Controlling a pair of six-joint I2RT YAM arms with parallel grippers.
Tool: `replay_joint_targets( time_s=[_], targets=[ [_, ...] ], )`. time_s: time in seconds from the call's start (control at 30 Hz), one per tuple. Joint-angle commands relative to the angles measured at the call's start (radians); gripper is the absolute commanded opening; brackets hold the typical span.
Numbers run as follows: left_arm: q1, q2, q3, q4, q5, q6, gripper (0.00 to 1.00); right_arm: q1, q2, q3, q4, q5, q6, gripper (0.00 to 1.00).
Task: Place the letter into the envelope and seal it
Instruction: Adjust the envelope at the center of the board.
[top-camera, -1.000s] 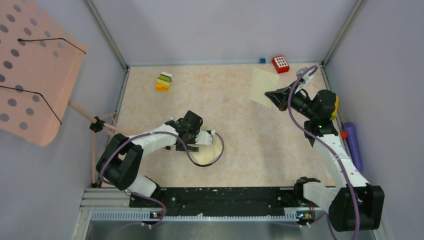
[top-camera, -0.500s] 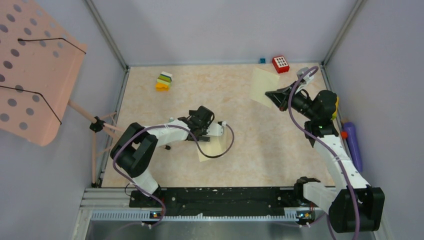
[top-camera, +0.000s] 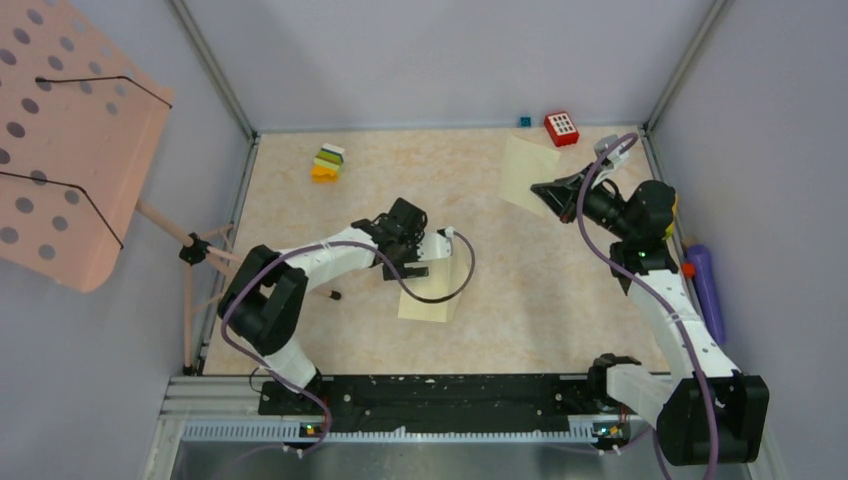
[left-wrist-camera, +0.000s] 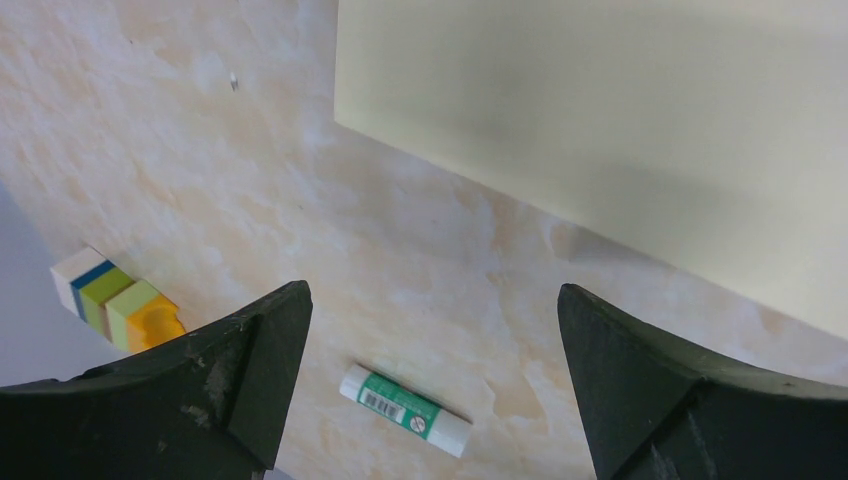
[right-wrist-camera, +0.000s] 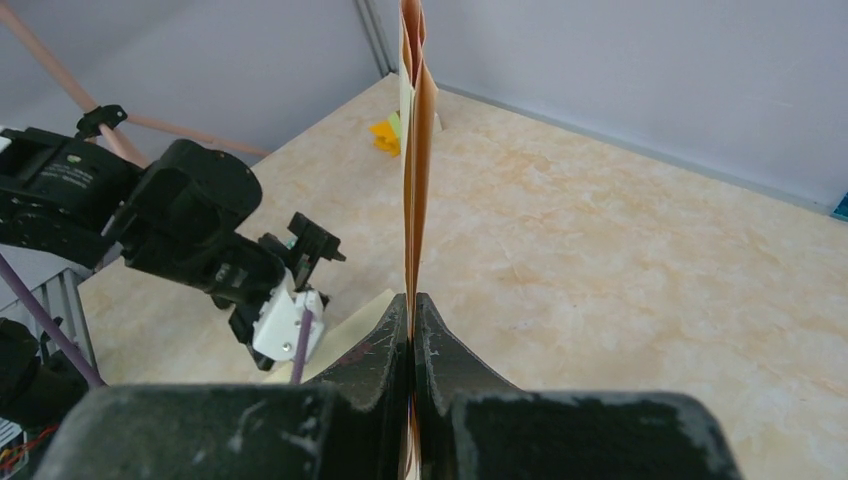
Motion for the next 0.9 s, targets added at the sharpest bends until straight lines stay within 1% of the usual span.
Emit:
replay_joint_targets(
  time_s=[0.0, 0.03, 0.2, 0.5, 0.87],
  targets=[
    [0.028, -0.11, -0.007, -0.152, 0.151, -0.048, 0.98, -0.011, -0.024, 0.013, 0.033, -0.019, -0.009, 0.0],
    [0.029, -0.115, -0.019, -0.159, 0.183, -0.05, 0.98, -0.01, -0.025, 0.013, 0.033, -0.019, -0.007, 0.0],
    [0.028, -0.102, -0.067, -0.154, 0.193, -0.068, 0.98, -0.012, -0.028, 0.012, 0.037, -0.02, 0.002, 0.0],
    [0.014, -0.075, -0.077, -0.171, 0.251, -0.081, 0.98, -0.014, -0.015, 0.01, 0.05, -0.034, 0.023, 0.0],
    [-0.022, 0.02, -0.016, -0.164, 0.334, -0.139, 0.98, -0.013, -0.016, 0.01, 0.05, -0.042, 0.019, 0.0]
  ],
)
